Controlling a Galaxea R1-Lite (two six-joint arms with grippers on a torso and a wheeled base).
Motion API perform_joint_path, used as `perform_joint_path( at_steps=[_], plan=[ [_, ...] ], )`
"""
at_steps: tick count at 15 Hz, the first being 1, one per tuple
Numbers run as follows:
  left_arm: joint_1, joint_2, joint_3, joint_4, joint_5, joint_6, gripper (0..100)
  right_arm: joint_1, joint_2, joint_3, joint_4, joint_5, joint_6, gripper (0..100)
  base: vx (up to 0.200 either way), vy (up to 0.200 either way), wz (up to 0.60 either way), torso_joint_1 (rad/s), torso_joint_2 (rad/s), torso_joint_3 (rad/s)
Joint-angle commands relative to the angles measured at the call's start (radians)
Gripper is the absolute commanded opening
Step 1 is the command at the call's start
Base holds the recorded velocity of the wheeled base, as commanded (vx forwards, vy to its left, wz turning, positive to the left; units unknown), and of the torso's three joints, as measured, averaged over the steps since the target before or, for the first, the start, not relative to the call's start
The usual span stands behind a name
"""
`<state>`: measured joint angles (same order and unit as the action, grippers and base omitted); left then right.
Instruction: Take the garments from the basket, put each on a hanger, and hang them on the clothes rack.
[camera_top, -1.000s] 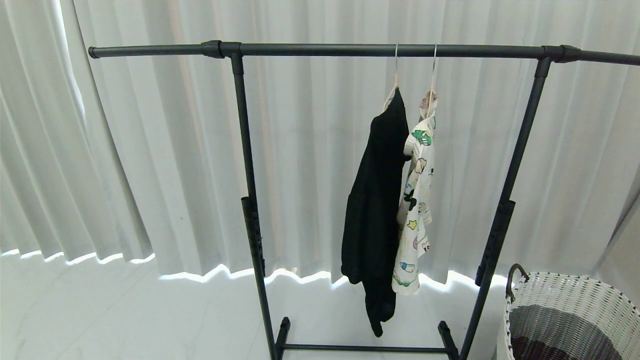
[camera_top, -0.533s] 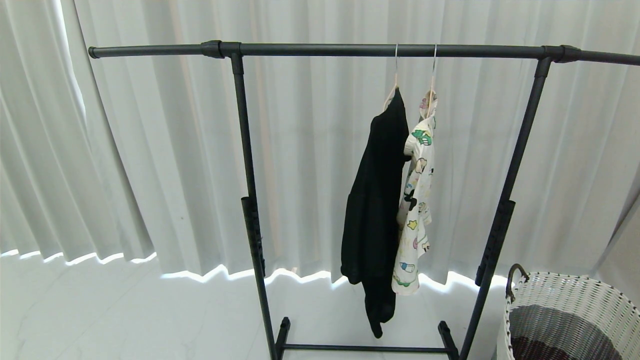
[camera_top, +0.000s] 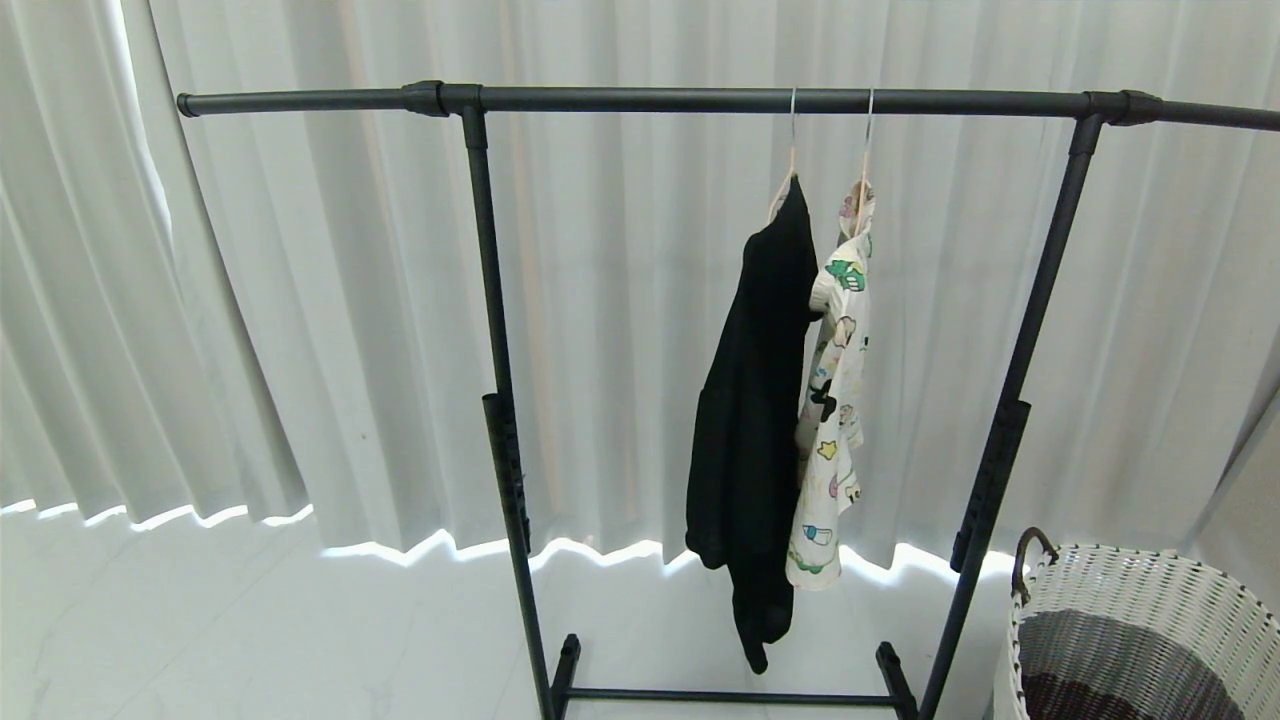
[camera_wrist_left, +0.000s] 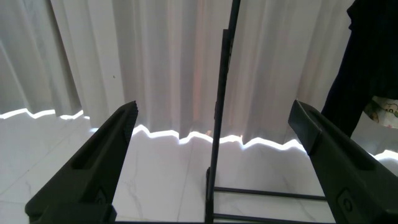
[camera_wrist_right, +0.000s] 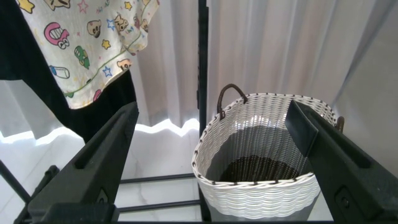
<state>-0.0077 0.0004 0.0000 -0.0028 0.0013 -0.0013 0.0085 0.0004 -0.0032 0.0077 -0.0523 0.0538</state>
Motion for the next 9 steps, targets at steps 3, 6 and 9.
perform_joint_path(
  at_steps=[3, 6, 9],
  plan=[
    [0.0, 0.0, 0.0, 0.0, 0.0, 0.0, 100, -0.001, 0.0, 0.0, 0.0, 0.0, 0.0, 100, 0.0, 0.0, 0.0, 0.0, 0.0, 0.0],
    [0.0, 0.0, 0.0, 0.0, 0.0, 0.0, 100, 0.001, 0.0, 0.0, 0.0, 0.0, 0.0, 100, 0.0, 0.0, 0.0, 0.0, 0.0, 0.0],
    [0.0, 0.0, 0.0, 0.0, 0.0, 0.0, 100, -0.001, 0.0, 0.0, 0.0, 0.0, 0.0, 100, 0.0, 0.0, 0.0, 0.0, 0.0, 0.0]
  ],
)
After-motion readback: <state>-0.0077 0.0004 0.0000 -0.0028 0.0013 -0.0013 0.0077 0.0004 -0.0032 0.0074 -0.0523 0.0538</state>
